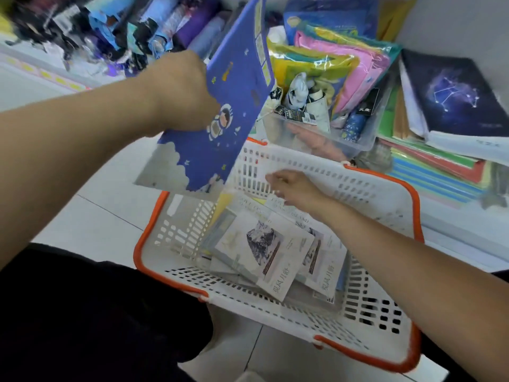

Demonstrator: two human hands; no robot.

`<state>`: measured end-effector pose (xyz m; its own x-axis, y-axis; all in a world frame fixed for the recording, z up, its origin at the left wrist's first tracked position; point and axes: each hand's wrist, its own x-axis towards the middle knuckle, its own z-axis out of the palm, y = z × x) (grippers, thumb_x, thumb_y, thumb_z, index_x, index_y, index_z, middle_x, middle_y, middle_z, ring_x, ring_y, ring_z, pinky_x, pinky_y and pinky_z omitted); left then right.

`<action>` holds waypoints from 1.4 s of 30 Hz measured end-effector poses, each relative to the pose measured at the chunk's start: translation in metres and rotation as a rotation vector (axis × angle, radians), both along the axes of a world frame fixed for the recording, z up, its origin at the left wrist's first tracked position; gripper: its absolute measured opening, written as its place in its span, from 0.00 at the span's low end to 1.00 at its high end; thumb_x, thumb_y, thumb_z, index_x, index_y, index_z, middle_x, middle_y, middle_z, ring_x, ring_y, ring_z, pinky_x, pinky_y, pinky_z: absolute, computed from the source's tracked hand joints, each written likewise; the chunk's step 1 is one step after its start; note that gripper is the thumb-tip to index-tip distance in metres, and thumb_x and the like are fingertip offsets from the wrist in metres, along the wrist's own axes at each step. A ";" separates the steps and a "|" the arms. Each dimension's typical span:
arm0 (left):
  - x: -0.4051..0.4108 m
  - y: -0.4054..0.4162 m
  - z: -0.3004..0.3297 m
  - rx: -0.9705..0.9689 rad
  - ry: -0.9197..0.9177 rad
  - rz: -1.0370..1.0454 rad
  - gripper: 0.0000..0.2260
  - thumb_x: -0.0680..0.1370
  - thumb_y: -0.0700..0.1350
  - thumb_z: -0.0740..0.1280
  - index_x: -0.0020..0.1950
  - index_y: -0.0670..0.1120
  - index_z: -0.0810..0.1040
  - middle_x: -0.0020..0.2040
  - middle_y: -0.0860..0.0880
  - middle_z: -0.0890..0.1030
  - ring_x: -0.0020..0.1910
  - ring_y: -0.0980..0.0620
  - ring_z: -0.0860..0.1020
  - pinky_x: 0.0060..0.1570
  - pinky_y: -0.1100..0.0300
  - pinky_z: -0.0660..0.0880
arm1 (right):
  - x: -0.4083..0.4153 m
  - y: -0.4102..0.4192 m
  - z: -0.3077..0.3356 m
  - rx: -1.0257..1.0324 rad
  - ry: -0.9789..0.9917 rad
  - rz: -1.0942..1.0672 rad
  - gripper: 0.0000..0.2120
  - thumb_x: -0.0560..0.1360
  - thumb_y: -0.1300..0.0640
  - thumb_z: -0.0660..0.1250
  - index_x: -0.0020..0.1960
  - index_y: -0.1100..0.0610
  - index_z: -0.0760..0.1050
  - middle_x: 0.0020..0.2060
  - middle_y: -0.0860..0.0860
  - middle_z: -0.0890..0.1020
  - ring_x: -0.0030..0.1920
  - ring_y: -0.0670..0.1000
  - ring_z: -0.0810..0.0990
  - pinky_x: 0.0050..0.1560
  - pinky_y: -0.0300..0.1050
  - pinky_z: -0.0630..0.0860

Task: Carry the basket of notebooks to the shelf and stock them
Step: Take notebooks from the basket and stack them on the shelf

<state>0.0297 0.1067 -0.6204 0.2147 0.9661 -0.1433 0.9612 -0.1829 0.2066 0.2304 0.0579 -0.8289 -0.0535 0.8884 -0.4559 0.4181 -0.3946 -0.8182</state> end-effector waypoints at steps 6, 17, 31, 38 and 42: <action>-0.013 0.006 -0.001 0.034 0.064 0.005 0.06 0.78 0.40 0.65 0.45 0.36 0.74 0.37 0.41 0.72 0.34 0.43 0.68 0.34 0.54 0.68 | 0.008 -0.053 -0.093 -0.167 -0.619 0.239 0.52 0.65 0.35 0.76 0.77 0.60 0.58 0.74 0.57 0.64 0.72 0.60 0.65 0.67 0.55 0.70; -0.021 0.010 0.003 0.054 0.088 0.013 0.16 0.78 0.41 0.66 0.32 0.41 0.65 0.32 0.43 0.68 0.29 0.46 0.65 0.28 0.58 0.61 | 0.015 -0.036 -0.104 -0.214 -0.626 0.252 0.33 0.72 0.44 0.74 0.68 0.60 0.65 0.66 0.59 0.66 0.60 0.59 0.72 0.50 0.49 0.74; -0.025 0.005 -0.003 -0.011 0.087 0.034 0.17 0.78 0.41 0.65 0.32 0.43 0.62 0.31 0.43 0.65 0.28 0.48 0.61 0.28 0.60 0.60 | 0.018 -0.024 -0.102 -0.199 -0.579 0.253 0.24 0.70 0.44 0.75 0.55 0.56 0.70 0.46 0.50 0.74 0.44 0.50 0.75 0.36 0.44 0.72; -0.022 0.011 -0.003 -0.041 0.080 0.058 0.15 0.79 0.41 0.65 0.35 0.43 0.64 0.34 0.43 0.67 0.29 0.47 0.63 0.30 0.59 0.62 | 0.016 -0.025 -0.096 -0.190 -0.467 0.328 0.14 0.75 0.44 0.71 0.47 0.56 0.76 0.44 0.53 0.79 0.43 0.52 0.78 0.35 0.42 0.67; -0.019 0.012 0.000 -0.044 0.049 0.038 0.06 0.79 0.41 0.65 0.45 0.39 0.72 0.42 0.39 0.74 0.36 0.44 0.68 0.37 0.55 0.68 | 0.030 -0.031 -0.062 -0.071 -0.243 0.385 0.08 0.80 0.52 0.67 0.56 0.53 0.79 0.53 0.49 0.81 0.55 0.54 0.80 0.46 0.40 0.72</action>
